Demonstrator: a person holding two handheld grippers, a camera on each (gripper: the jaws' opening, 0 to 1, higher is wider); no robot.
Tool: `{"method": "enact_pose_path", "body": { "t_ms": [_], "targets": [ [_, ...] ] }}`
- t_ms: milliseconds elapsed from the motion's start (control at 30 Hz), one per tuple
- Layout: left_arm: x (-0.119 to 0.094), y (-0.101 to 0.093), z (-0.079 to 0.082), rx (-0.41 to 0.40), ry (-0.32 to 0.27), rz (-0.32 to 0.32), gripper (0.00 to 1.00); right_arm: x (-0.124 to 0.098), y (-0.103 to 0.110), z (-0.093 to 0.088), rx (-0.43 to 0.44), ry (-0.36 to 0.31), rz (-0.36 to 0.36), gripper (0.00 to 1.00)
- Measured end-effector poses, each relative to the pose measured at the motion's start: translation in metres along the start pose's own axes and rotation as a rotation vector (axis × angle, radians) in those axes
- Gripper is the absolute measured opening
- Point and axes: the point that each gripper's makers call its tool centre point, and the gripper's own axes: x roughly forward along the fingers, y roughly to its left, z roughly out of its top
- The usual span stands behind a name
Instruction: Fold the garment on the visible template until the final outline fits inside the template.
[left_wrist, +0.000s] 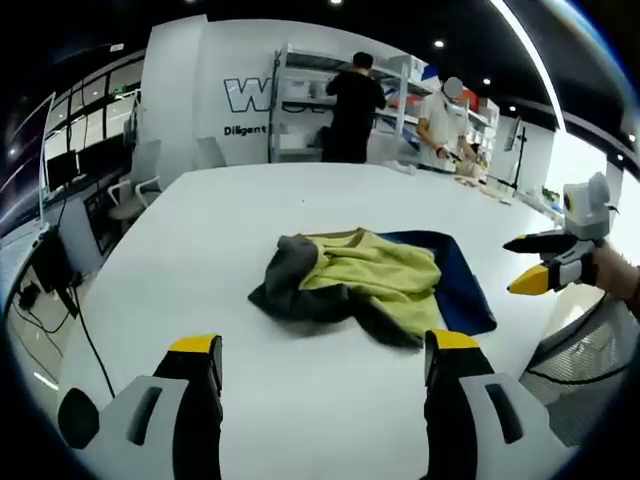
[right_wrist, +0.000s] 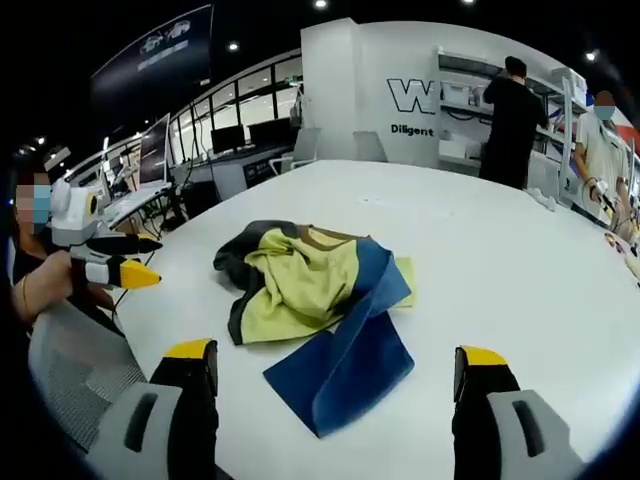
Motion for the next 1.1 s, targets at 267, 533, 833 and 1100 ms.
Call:
{"method": "enact_pose_path", "body": {
  "t_ms": [267, 533, 833, 1100],
  "targets": [
    [0.0007, 0.0005, -0.0004, -0.003, 0.004, -0.005, 0.79, 0.0014, 0.0, -0.0009, -0.001, 0.006, -0.001, 0.97],
    [0.0014, 0.0007, 0.0004, -0.003, 0.001, -0.008, 0.79, 0.0032, 0.0014, -0.0022, -0.007, 0.014, 0.004, 0.97],
    [0.0017, 0.0002, -0.0011, -0.001, 0.009, -0.01, 0.78, 0.0034, 0.0019, -0.0028, -0.008, 0.017, 0.004, 0.97],
    [0.0024, 0.001, -0.0036, 0.001, 0.022, -0.005, 0.78, 0.0037, 0.0038, -0.0039, -0.021, 0.023, 0.009, 0.97]
  ]
}}
